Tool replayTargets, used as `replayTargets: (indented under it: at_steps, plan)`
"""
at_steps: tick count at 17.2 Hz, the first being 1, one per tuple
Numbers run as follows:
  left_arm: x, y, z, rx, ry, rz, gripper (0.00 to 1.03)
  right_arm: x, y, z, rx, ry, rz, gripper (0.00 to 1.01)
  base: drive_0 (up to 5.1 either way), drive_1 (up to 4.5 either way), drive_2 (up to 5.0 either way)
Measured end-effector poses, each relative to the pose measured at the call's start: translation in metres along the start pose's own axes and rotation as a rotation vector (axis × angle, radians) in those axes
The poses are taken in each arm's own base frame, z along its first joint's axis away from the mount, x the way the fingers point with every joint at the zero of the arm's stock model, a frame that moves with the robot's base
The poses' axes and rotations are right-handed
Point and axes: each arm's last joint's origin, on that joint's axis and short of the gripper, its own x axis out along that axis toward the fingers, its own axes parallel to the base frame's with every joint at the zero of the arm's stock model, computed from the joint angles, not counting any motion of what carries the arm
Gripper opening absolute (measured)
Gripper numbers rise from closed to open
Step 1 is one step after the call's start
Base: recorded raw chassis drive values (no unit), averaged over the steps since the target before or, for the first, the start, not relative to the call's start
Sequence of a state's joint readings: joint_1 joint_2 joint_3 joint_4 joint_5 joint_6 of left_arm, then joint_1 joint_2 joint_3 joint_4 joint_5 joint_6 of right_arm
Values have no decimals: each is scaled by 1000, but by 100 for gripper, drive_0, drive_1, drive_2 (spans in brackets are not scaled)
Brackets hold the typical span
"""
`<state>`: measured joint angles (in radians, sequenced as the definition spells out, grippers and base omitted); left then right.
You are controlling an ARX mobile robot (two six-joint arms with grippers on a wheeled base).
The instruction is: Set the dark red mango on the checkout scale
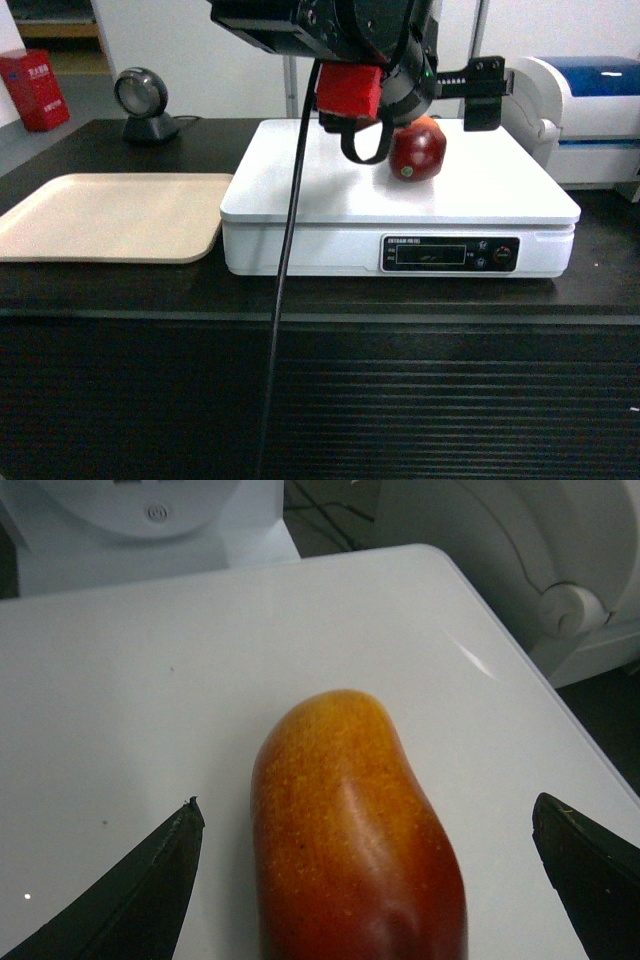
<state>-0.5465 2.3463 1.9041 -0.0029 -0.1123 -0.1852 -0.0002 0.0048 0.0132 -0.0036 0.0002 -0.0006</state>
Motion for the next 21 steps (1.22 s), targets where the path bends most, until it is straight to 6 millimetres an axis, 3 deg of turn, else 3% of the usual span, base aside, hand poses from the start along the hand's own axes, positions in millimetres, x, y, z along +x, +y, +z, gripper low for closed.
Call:
replayTargets:
  at_steps: [4, 6, 9, 11, 13, 15, 19, 21]
  plan:
    - [-23, -3, 20, 53, -106, -53, 98, 0, 0, 0, 0, 0, 0, 98, 0, 0, 0]
    - [-48, 5, 30, 42, -186, -101, 98, 0, 0, 0, 0, 0, 0, 98, 0, 0, 0]
    - [-96, 39, 45, -11, -294, -121, 98, 0, 0, 0, 0, 0, 0, 98, 0, 0, 0]
    - [-148, 91, 51, -84, -395, -27, 98, 0, 0, 0, 0, 0, 0, 98, 0, 0, 0]
    - [-188, 132, 37, -126, -435, 92, 98, 0, 0, 0, 0, 0, 0, 98, 0, 0, 0]
    - [-223, 158, 19, -163, -454, 174, 98, 0, 0, 0, 0, 0, 0, 98, 0, 0, 0]
    - [-281, 184, -6, -175, -501, 319, 95, 0, 0, 0, 0, 0, 0, 98, 0, 0, 0]
    - [-300, 179, -33, -65, -499, 369, 76, 0, 0, 0, 0, 0, 0, 98, 0, 0, 0]
